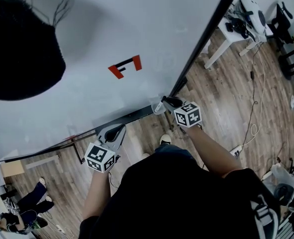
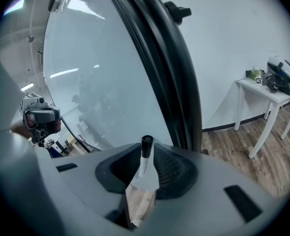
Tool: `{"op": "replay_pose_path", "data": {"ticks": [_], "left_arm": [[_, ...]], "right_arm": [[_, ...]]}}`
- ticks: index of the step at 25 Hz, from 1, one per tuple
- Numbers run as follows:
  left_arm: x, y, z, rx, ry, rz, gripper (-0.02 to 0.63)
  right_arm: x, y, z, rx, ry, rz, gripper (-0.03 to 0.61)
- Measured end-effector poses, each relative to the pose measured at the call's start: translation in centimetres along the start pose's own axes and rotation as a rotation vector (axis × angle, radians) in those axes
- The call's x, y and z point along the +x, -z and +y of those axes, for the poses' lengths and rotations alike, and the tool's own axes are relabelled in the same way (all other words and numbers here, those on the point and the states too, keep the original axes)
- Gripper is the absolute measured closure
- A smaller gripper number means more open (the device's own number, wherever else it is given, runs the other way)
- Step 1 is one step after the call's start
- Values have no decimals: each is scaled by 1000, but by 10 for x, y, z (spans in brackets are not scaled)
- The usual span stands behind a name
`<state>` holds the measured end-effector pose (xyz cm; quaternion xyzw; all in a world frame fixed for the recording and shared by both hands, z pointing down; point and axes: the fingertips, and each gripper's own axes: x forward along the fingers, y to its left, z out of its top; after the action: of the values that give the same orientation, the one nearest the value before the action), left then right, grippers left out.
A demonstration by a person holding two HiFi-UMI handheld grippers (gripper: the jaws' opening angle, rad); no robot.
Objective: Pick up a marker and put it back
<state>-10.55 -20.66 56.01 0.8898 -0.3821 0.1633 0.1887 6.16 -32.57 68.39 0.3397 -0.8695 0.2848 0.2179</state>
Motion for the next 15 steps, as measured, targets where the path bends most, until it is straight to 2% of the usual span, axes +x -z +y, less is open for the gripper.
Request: {"op": "replay_pose_path", "data": {"ticks": [15], "left_arm": [[1,6,6,-26,-1,9,599]], "right_arm": [[9,0,1,2,-12,12,502]]}}
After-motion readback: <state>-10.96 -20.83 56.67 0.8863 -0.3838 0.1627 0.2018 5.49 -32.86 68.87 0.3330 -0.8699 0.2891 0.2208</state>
